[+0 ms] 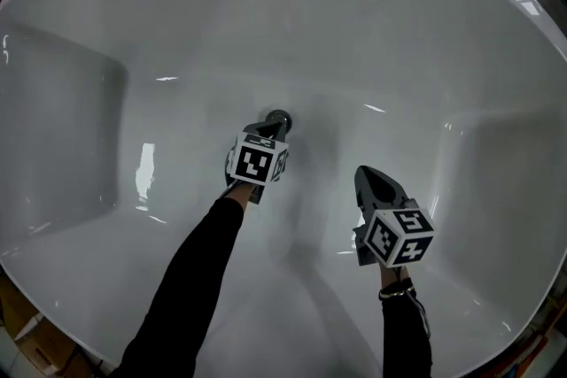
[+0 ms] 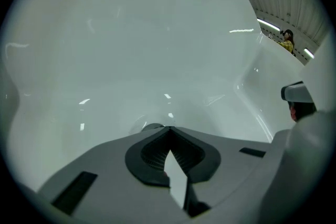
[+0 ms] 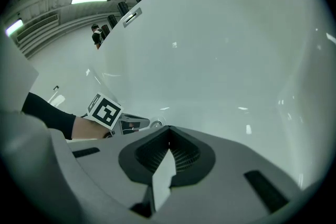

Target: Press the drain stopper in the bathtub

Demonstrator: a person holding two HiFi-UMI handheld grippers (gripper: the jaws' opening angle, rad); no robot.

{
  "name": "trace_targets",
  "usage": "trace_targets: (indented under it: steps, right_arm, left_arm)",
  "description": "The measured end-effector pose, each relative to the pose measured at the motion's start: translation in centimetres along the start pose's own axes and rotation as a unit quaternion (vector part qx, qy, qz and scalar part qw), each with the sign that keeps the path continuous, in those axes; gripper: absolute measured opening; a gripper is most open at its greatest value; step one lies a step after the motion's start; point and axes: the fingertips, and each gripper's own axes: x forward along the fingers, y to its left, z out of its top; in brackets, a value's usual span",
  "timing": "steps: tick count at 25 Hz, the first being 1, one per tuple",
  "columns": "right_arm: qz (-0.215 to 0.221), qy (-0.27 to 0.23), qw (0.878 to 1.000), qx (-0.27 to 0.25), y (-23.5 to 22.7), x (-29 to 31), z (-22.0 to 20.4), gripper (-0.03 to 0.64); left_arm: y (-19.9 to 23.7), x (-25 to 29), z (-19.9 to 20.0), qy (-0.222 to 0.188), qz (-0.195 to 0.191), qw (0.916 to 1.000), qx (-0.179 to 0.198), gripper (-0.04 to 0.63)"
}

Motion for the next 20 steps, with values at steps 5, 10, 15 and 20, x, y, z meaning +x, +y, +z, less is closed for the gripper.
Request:
trace_targets:
  steps: [5,10,15,20]
  right_arm:
    - [0.002,0.002,1.000,0.003,0.0,0.9,-1.6,0.002]
    - [0.006,0.008,1.000,0.003,0.3,1.5,-2.4,0.002]
    - [0.013,0.005,1.000,0.005,0.9,2.0,-2.4,0.001]
    - [0.017,0.000,1.000,0.008,1.0,2.1,-2.0,0.002]
  left_arm:
    - [1.7,1.8,-1.8,0.005,0.011,0.9998,-0.019,0.003]
    - [1.8,3.1,-1.6,0.009,0.005,0.9999,0.001,0.003]
    - [1.9,4.0,-1.8,0.025,0.002,0.9996,0.009,0.003]
    - [2.2,4.7,-2.5,0.043,0.011,0.9986,0.030,0.003]
